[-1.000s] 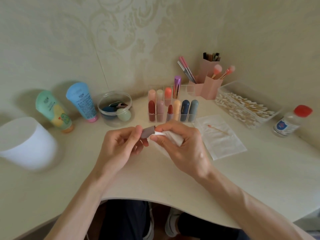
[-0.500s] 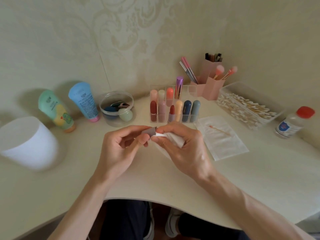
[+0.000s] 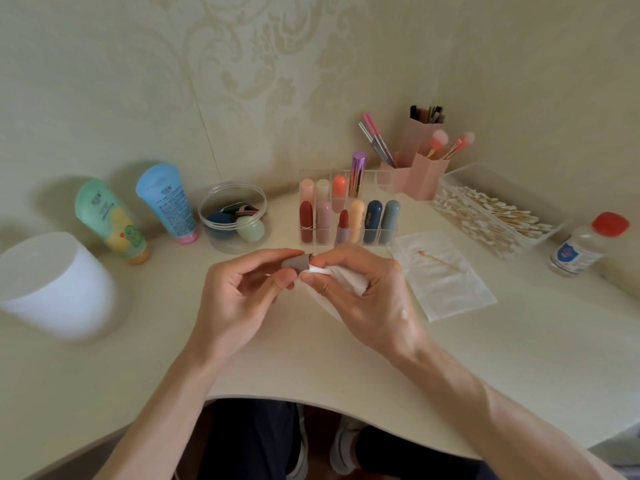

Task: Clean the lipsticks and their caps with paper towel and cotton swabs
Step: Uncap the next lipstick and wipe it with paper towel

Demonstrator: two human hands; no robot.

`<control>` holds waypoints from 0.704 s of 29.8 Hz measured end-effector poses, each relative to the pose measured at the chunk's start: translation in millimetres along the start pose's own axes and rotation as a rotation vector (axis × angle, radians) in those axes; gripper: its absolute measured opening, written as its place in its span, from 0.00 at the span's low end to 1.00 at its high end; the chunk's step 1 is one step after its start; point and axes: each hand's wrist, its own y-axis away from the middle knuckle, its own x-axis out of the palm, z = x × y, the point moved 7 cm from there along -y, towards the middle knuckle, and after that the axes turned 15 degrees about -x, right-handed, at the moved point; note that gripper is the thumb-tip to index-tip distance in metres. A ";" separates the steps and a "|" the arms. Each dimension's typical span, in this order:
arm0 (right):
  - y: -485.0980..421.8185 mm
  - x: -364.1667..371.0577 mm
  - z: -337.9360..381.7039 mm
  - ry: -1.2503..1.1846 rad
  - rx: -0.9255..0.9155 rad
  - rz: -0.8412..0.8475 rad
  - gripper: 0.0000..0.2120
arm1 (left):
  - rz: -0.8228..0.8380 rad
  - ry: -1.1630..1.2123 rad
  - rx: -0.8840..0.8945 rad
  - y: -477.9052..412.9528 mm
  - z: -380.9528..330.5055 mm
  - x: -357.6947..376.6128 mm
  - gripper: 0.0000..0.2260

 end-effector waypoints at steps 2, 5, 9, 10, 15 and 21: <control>-1.7 1.4 -0.1 -0.002 0.015 -0.007 0.06 | -0.053 0.007 0.013 0.3 -2.6 -2.7 0.11; -3.1 0.4 1.6 -0.009 -0.001 -0.027 0.05 | -0.019 0.145 -0.095 -1.6 0.6 0.7 0.12; -3.3 -0.1 3.0 -0.019 -0.037 -0.009 0.06 | 0.028 0.135 -0.148 -3.1 8.1 3.9 0.12; -2.9 0.4 2.6 -0.014 -0.029 -0.002 0.06 | 0.000 0.122 -0.120 -2.7 6.4 1.5 0.09; -2.4 0.8 0.4 -0.005 0.046 0.003 0.05 | -0.057 0.080 -0.020 -0.2 -3.3 -2.1 0.12; -4.0 0.4 6.6 0.027 -0.022 0.047 0.06 | -0.005 0.094 -0.073 0.4 -1.2 5.2 0.09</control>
